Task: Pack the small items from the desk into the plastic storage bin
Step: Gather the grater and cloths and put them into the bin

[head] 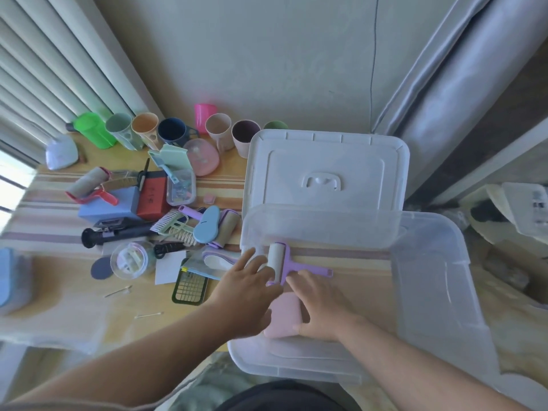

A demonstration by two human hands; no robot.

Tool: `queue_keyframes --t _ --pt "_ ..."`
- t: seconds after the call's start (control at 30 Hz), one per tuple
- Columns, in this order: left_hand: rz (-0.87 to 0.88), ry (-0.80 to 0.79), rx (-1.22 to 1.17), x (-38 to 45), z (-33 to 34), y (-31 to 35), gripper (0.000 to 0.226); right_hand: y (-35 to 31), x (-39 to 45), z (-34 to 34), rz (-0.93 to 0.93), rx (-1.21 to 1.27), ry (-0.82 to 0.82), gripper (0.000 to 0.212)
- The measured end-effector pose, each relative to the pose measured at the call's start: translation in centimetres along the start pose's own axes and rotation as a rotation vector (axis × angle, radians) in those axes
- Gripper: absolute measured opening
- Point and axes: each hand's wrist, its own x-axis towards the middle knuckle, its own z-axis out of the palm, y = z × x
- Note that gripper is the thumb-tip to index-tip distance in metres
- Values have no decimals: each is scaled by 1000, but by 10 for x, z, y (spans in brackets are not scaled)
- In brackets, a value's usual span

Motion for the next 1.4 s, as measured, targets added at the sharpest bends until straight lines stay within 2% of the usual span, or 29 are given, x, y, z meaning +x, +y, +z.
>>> queue_keyframes --t 0.13,0.23,0.3,0.37,0.43,0.5,0.57,0.67,0.77,0.87,0.97,1.07,1.17,1.23,1.3,1.4 --pt "-37 304 -244 -18 8 -10 28 -14 2 -12 50 57 41 79" --pt "-262 435 -362 -35 15 -40 40 -39 3 -28 25 118 187 68" --pt "-457 418 -399 -50 28 -67 47 -63 6 -43 -30 164 412 59" --pt "-601 308 -409 -66 50 -94 47 -91 15 -57 -143 200 675 48" --pt "-674 143 -410 -82 75 -118 50 -125 26 -70 -285 209 775 45" --pt "-692 -30 -397 -93 102 -135 63 -162 42 -75 -401 213 730 50" --pt "-666 -149 -394 -98 125 -147 82 -196 63 -69 -395 153 629 52" --pt "-619 -180 -428 -100 153 -156 100 -226 103 -50 -99 -46 330 66" --pt "-594 -115 -441 -95 169 -163 104 -224 141 -31 260 -170 10 86" --pt "-553 -81 -426 -89 173 -173 98 -209 170 -16 481 -207 -125 102" --pt "-535 -98 -431 -85 173 -179 94 -194 184 -4 524 -151 -174 109" --pt "-500 -117 -439 -86 172 -185 90 -189 188 7 515 -83 -166 106" --pt "-434 -127 -542 -94 171 -192 69 -195 185 20 475 -104 -78 85" --pt "-424 -124 -737 -102 170 -196 53 -201 184 26 467 -31 -11 64" --pt "-435 -104 -870 -110 167 -204 48 -204 182 25 471 74 54 45" --pt "-503 -41 -890 -119 157 -220 44 -201 175 21 472 149 55 38"
